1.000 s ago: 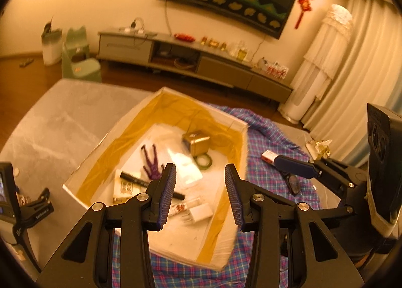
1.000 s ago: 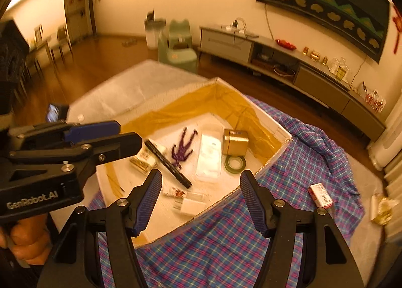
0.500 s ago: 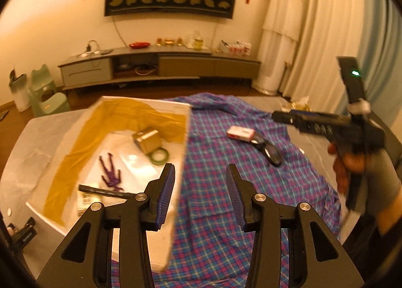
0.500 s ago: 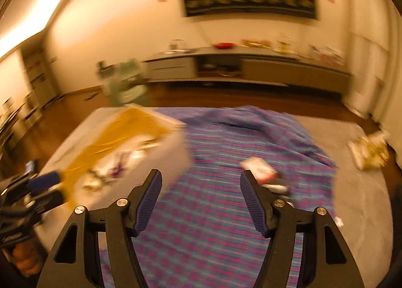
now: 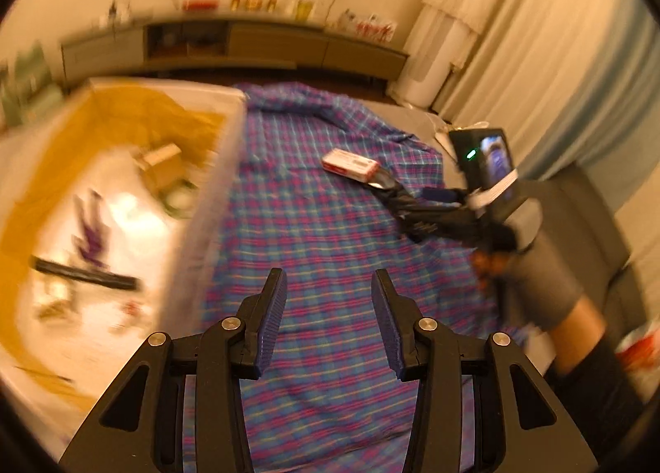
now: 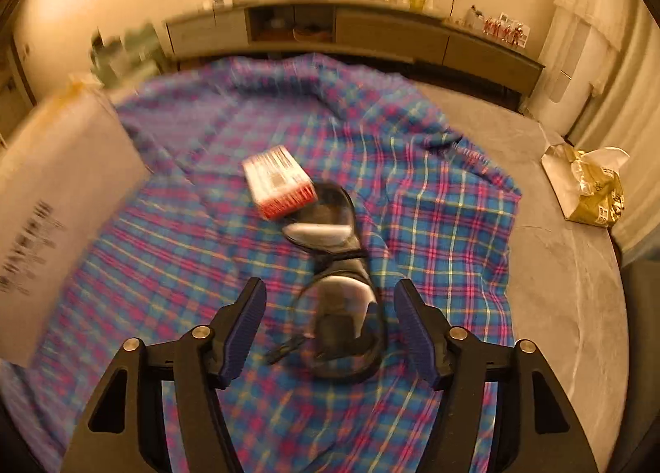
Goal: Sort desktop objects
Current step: 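Withdraw both tools from the box back toward the cloth, then grasp the black glasses with the right tool while the left tool grasps the red-white card box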
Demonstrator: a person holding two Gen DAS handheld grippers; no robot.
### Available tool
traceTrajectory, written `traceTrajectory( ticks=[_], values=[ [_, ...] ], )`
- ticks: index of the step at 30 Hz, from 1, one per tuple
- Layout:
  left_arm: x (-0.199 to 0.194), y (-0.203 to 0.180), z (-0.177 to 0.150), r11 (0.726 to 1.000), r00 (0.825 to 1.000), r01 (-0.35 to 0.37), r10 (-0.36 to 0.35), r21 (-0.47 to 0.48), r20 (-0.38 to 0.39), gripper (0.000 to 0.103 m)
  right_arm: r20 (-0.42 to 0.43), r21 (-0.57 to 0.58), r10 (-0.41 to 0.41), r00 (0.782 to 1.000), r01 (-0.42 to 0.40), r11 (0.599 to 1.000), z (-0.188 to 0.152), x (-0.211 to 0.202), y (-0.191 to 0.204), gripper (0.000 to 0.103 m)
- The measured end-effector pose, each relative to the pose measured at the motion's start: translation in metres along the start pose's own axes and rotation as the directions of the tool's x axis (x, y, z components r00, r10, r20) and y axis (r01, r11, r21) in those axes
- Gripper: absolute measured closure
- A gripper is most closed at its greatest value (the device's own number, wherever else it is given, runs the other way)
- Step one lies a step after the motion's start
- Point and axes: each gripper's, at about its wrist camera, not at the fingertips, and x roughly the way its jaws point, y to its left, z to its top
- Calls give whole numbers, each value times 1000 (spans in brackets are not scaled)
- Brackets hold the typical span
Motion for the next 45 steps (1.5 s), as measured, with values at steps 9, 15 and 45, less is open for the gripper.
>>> traceTrajectory(
  ticks=[9, 15, 45],
  values=[
    [121, -13, 81, 923, 974, 156, -202, -351, -99, 53, -8, -6, 55, 998, -55, 998, 5, 36, -13, 52],
    [203, 14, 93, 825, 966, 104, -217, -555, -143, 51, 14, 34, 122, 992, -122, 992, 3, 34, -26, 52],
    [226, -2, 129, 877, 990, 50, -106, -478, -92, 88, 35, 109, 265, 964, -267, 957, 2, 4, -35, 53]
  ],
)
